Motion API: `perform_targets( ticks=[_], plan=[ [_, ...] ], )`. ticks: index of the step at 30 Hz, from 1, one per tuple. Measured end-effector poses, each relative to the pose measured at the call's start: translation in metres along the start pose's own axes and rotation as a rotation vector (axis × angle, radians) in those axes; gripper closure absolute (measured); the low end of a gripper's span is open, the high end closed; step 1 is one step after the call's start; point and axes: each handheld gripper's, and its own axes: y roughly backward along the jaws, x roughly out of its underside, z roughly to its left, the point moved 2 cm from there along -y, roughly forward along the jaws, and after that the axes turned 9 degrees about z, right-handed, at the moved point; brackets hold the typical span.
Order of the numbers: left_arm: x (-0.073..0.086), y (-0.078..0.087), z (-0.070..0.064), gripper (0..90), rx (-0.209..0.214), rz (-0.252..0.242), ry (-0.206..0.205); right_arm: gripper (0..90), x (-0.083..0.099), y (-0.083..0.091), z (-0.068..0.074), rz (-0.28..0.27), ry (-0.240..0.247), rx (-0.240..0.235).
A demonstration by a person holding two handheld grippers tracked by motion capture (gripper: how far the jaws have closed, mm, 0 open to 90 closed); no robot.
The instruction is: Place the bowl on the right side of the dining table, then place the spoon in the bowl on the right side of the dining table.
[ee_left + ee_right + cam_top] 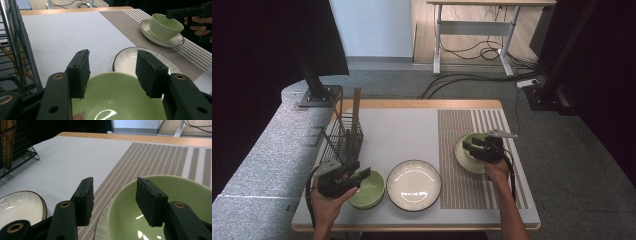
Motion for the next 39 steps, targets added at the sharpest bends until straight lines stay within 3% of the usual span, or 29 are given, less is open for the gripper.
perform_targets(
  ticks=[21, 39],
  plan=[
    [0.0, 0.004, 0.004, 44.9, -0.005, -0.008, 0.008, 47.6, 0.015, -0.025, 0.038, 0.028, 0.084, -0.085],
    [-0.003, 0.02, 0.014, 44.7, -0.031, -0.045, 0.028, 47.0, 0.019, -0.029, 0.052, 0.034, 0.139, -0.109]
  ],
)
